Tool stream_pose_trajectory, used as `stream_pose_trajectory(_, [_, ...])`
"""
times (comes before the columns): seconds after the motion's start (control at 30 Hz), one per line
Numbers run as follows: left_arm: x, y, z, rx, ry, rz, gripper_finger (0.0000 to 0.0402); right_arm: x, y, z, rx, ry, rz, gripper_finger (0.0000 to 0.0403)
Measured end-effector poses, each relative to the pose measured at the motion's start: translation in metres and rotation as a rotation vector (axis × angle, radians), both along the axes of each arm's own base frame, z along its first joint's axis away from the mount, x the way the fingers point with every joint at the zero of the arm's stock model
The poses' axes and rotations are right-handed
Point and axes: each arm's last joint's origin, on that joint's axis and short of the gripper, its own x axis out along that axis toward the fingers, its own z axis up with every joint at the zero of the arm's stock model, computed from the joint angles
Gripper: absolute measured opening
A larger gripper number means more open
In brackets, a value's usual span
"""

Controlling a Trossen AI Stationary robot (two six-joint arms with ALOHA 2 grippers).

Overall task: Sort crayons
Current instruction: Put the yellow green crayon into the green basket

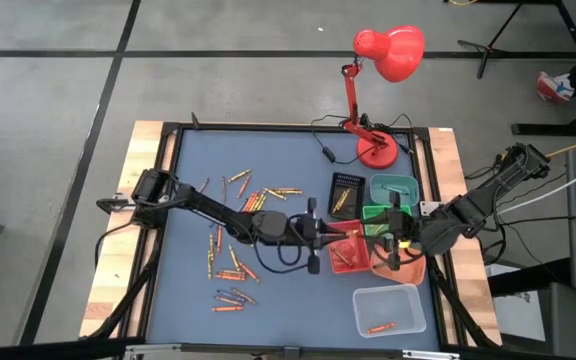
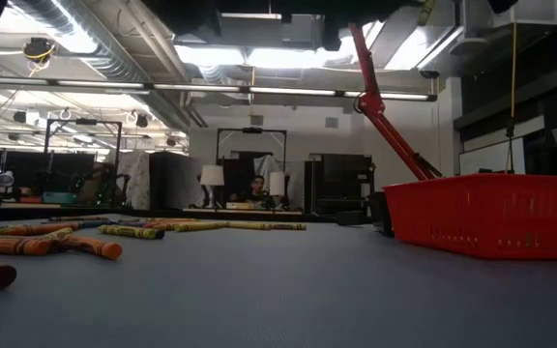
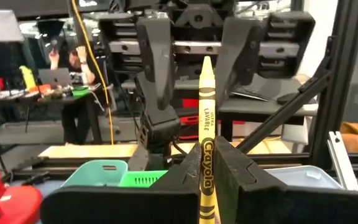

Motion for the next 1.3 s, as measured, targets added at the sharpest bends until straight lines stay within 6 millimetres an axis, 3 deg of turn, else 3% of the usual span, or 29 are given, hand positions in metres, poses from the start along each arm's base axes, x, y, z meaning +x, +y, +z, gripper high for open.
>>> stream_pose_trajectory(0.23, [0.000, -0.001, 0.000, 0.025, -0.002, 0.002, 0.0005, 0.006, 0.006, 0.006, -0.042, -0.064, 0.056, 0.0152])
stream_pose_trajectory(0.63, [0.000, -0.001, 0.000, 0.028, -0.001, 0.004, 0.0005, 0.031, 0.016, -0.006, -0.089, -0.059, 0.060, 0.0147])
stream_pose_trajectory(1.1, [0.000, -0.001, -0.002, 0.035, 0.027, 0.002, 0.0005, 0.034, 0.014, -0.008, -0.104, -0.046, 0.049, 0.0019])
stream_pose_trajectory(1.3, [0.000, -0.001, -0.002, 0.032, 0.031, 0.002, 0.0011, 0.034, 0.014, -0.009, -0.107, -0.041, 0.051, 0.0021])
